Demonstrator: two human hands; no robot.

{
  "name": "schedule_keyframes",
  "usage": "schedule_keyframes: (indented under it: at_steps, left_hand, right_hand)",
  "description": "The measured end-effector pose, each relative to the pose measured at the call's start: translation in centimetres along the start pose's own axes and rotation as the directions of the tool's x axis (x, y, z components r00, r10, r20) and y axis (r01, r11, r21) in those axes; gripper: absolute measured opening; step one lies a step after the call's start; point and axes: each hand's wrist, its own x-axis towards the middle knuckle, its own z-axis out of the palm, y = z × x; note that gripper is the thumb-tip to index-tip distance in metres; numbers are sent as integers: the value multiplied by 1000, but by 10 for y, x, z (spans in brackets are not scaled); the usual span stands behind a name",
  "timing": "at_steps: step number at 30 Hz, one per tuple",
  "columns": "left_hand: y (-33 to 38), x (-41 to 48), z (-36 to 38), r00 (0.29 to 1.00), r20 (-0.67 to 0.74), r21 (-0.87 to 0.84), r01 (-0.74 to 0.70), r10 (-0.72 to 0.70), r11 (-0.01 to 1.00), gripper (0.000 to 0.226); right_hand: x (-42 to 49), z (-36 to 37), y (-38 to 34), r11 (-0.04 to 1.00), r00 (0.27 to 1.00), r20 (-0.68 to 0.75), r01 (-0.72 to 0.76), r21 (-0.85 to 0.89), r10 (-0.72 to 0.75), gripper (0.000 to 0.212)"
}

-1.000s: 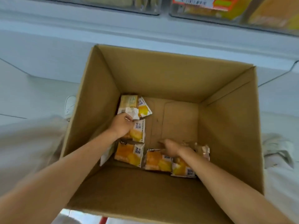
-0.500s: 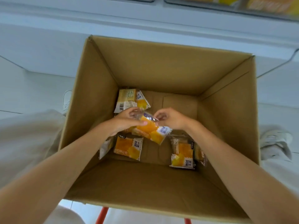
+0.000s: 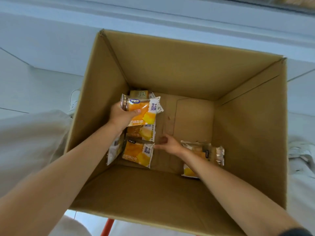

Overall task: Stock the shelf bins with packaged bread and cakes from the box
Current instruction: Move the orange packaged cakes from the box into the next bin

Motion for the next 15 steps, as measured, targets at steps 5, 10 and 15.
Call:
schedule_keyframes:
  at_steps: [5,10,15]
  left_hand:
    - [-3,4,1,1000,-11,23,-3,3,1000,33]
    - [-2,1,4,999,2,19,-38,38,999,31]
    - [15,-11,7,997,58,-70,-38,42,997,32]
  right_hand:
    - [20,34,3,1000,999,17,-29,-10,29,39]
    - [-2,11,-7,987,985,-75,156,41,-153,16]
    - [-72,-63,-49,910,868,-288,413,-29,-403,12]
